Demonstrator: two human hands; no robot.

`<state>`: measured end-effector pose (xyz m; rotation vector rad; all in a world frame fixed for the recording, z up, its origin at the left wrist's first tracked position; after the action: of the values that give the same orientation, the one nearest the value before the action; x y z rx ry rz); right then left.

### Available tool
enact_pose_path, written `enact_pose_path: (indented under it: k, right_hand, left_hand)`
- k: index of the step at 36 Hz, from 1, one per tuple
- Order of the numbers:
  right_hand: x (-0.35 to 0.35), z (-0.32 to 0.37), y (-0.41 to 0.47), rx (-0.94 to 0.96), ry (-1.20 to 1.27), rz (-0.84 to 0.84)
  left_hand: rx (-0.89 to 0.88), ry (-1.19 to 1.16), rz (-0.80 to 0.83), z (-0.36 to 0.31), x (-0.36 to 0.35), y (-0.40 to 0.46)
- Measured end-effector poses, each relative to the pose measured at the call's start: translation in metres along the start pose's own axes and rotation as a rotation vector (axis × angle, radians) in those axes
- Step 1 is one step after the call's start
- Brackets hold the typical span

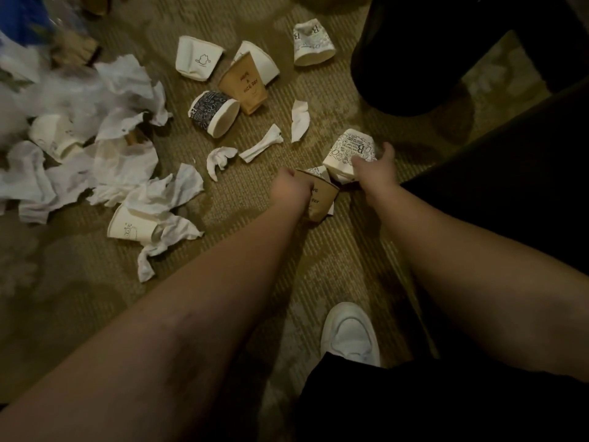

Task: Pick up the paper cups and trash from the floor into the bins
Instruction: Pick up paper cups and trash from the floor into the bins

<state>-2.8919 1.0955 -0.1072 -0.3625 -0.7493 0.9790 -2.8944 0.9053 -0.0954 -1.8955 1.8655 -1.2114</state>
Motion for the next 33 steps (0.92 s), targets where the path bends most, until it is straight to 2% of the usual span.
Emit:
enact_pose_path:
  k: [10, 16, 20, 26, 33]
  right_hand:
    - [-0.008, -0.001, 0.001, -0.143, 0.133, 0.123]
    - [-0.009, 0.001, -0.012, -0.103, 0.278, 0.170]
    - [-0.020, 0.009, -0.025, -0.059, 0.278, 0.254]
    - [-0.073, 0.026, -0.055, -0.019, 0.202, 0.456]
    - [-0.156, 0.038, -0.107, 0.025, 0.101, 0.695]
  left_hand:
    - [0.140, -0.184, 0.012, 0.012, 0.015, -0.006]
    - [0.197, -0.132, 0.039, 0.028, 0.049, -0.013]
    - [0.210, -0.246, 0.045, 0.050, 0.076, -0.021]
    - [0.226, -0.430, 0.008, 0.094, 0.119, -0.034]
    - [0.234, -0.482, -0.080, 0.151, 0.166, -0.059]
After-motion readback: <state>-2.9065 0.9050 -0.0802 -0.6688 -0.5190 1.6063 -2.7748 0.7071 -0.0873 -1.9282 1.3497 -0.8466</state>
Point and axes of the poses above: each hand's wrist, its own y-axis towards the middle knuckle, its own x-axis out of the back of the hand, z = x × y, the point moved 4 cm from there along y, towards the middle knuckle, and after that the axes turned 4 degrees about -y, right-handed, at the moved point
